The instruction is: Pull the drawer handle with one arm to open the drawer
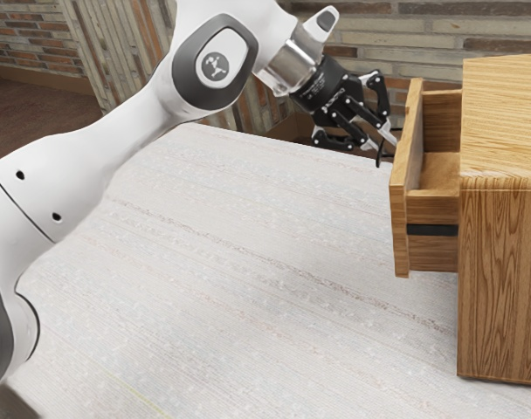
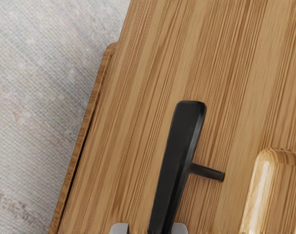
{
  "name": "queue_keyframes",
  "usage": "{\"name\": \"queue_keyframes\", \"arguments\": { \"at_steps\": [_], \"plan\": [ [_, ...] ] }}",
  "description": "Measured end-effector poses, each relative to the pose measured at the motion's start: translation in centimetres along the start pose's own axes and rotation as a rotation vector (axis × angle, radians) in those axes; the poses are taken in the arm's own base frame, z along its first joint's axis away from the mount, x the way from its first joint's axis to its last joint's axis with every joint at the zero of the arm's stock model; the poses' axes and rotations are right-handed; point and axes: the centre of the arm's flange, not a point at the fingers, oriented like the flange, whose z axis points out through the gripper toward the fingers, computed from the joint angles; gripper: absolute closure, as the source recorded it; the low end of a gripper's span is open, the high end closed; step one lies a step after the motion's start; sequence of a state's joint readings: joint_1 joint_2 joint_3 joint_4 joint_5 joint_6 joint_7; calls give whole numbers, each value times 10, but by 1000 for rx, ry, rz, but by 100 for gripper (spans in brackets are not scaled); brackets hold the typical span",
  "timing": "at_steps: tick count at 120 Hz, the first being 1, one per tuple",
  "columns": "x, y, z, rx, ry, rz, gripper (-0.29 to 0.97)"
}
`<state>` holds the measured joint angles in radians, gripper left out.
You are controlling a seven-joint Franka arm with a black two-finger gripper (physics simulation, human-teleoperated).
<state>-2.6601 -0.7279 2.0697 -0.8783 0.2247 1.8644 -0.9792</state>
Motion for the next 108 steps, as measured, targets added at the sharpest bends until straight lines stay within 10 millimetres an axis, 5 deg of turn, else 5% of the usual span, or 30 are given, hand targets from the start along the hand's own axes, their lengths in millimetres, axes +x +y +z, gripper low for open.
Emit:
{"name": "queue_keyframes", "arguments": {
  "at_steps": [38,108],
  "plan": [
    [-11,0,-8,14,1,8,68],
    [4,-21,-34,12,13,-27,67]
  ]
}}
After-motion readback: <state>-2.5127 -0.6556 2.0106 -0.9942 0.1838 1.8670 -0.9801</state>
